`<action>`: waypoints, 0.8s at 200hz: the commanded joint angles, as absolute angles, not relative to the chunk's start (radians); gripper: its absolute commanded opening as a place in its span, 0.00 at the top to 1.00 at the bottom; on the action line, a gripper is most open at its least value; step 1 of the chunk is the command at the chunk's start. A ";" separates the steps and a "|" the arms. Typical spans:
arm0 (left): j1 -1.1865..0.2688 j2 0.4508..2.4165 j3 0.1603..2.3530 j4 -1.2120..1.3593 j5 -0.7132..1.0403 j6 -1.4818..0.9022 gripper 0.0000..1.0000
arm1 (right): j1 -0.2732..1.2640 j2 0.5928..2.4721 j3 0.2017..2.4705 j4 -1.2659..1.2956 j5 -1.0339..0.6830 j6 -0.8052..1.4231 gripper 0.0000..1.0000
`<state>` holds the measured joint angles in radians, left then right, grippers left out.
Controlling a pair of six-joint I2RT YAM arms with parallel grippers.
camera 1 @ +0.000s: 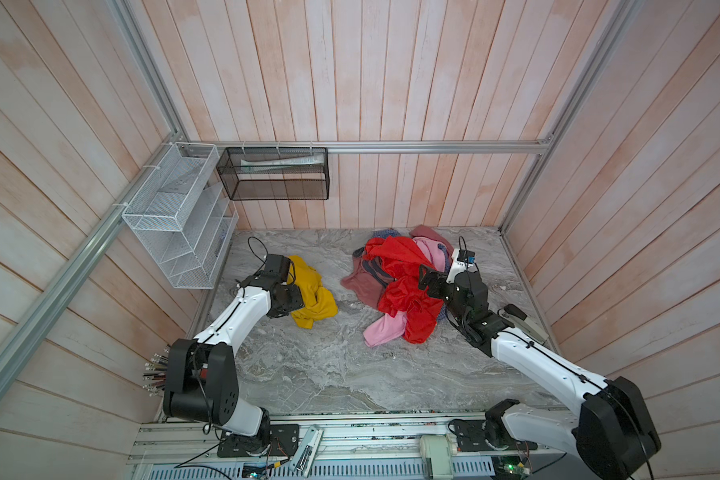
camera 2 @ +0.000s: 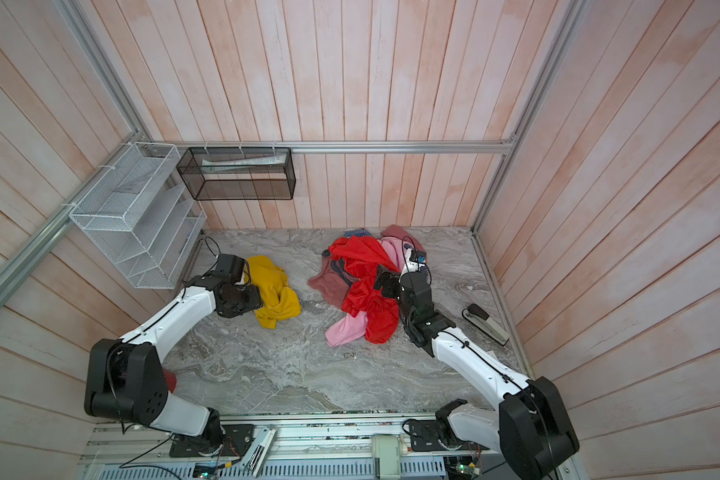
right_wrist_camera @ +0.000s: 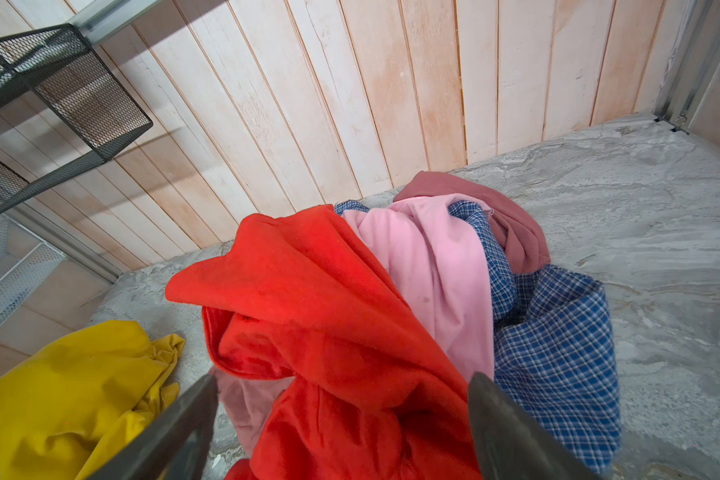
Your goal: Pick out a specific cloth from the pile
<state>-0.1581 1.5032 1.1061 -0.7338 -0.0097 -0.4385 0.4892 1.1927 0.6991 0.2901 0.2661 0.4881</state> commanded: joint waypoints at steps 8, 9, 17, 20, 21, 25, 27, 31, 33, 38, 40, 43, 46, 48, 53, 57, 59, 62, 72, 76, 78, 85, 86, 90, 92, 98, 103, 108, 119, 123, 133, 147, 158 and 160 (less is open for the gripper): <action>-0.173 1.426 1.251 -0.781 -0.155 -0.424 0.33 | 0.485 1.169 0.690 0.279 0.297 0.455 0.06; -0.173 1.425 1.256 -0.781 -0.159 -0.423 0.33 | 0.484 1.169 0.690 0.279 0.297 0.454 0.06; -0.184 1.415 1.288 -0.775 -0.188 -0.406 0.33 | 0.485 1.168 0.693 0.278 0.299 0.449 0.06; -0.189 1.412 1.298 -0.770 -0.197 -0.400 0.33 | 0.485 1.168 0.693 0.277 0.301 0.447 0.06; -0.191 1.412 1.301 -0.767 -0.200 -0.395 0.32 | 0.485 1.167 0.693 0.276 0.302 0.446 0.06; -0.199 1.409 1.310 -0.755 -0.209 -0.379 0.31 | 0.485 1.166 0.694 0.275 0.303 0.444 0.06; -0.202 1.407 1.312 -0.748 -0.212 -0.370 0.31 | 0.485 1.167 0.695 0.274 0.304 0.442 0.06; -0.212 1.406 1.320 -0.733 -0.215 -0.354 0.30 | 0.485 1.165 0.695 0.273 0.306 0.441 0.06; -0.216 1.407 1.322 -0.724 -0.213 -0.342 0.30 | 0.485 1.165 0.695 0.273 0.305 0.440 0.06; -0.224 1.410 1.328 -0.704 -0.202 -0.319 0.30 | 0.485 1.164 0.695 0.273 0.308 0.440 0.06; -0.226 1.411 1.329 -0.695 -0.194 -0.309 0.29 | 0.485 1.164 0.695 0.273 0.309 0.439 0.06; -0.228 1.415 1.331 -0.680 -0.176 -0.299 0.29 | 0.485 1.164 0.695 0.274 0.309 0.440 0.06; -0.227 1.419 1.331 -0.665 -0.151 -0.289 0.29 | 0.485 1.164 0.695 0.273 0.310 0.439 0.06; -0.227 1.422 1.331 -0.656 -0.134 -0.281 0.29 | 0.485 1.164 0.695 0.273 0.310 0.440 0.06; -0.228 1.432 1.331 -0.638 -0.095 -0.264 0.29 | 0.485 1.166 0.695 0.273 0.309 0.440 0.06; -0.227 1.443 1.335 -0.628 -0.064 -0.257 0.29 | 0.485 1.165 0.696 0.273 0.309 0.441 0.06; -0.228 1.449 1.337 -0.626 -0.056 -0.256 0.29 | 0.485 1.166 0.697 0.273 0.310 0.440 0.06; -0.228 1.459 1.343 -0.626 -0.043 -0.256 0.29 | 0.485 1.166 0.696 0.273 0.307 0.442 0.06; -0.230 1.502 1.365 -0.638 -0.013 -0.259 0.29 | 0.485 1.166 0.699 0.272 0.303 0.444 0.06; -0.229 1.521 1.375 -0.645 -0.003 -0.258 0.29 | 0.485 1.166 0.699 0.271 0.302 0.444 0.06; -0.231 1.531 1.381 -0.650 0.000 -0.255 0.29 | 0.485 1.166 0.699 0.269 0.301 0.445 0.06; -0.231 1.564 1.396 -0.660 0.018 -0.252 0.29 | 0.485 1.164 0.699 0.266 0.303 0.448 0.06; -0.231 1.568 1.397 -0.661 0.022 -0.252 0.29 | 0.485 1.164 0.699 0.266 0.304 0.449 0.06; -0.231 1.583 1.399 -0.663 0.040 -0.250 0.29 | 0.485 1.163 0.698 0.266 0.304 0.450 0.06; -0.230 1.590 1.400 -0.661 0.049 -0.248 0.29 | 0.485 1.163 0.698 0.266 0.305 0.451 0.06; -0.230 1.609 1.395 -0.648 0.093 -0.241 0.29 | 0.485 1.161 0.696 0.268 0.304 0.452 0.06; -0.230 1.620 1.385 -0.630 0.125 -0.236 0.29 | 0.485 1.161 0.695 0.269 0.304 0.454 0.06; -0.228 1.636 1.374 -0.615 0.137 -0.237 0.29 | 0.485 1.160 0.693 0.269 0.303 0.456 0.06; -0.209 1.670 1.360 -0.607 0.109 -0.287 0.29 | 0.485 1.157 0.694 0.266 0.299 0.456 0.06; -0.192 1.682 1.356 -0.607 0.114 -0.306 0.29 | 0.485 1.158 0.695 0.265 0.297 0.457 0.06; -0.148 1.703 1.331 -0.598 0.166 -0.344 0.30 | 0.485 1.153 0.693 0.259 0.295 0.461 0.06; -0.098 1.704 1.267 -0.563 0.177 -0.380 0.30 | 0.485 1.142 0.687 0.258 0.292 0.463 0.06; -0.080 1.686 1.212 -0.536 0.142 -0.388 0.30 | 0.485 1.134 0.682 0.255 0.296 0.463 0.06; -0.077 1.683 1.207 -0.533 0.136 -0.389 0.30 | 0.485 1.133 0.681 0.254 0.298 0.464 0.06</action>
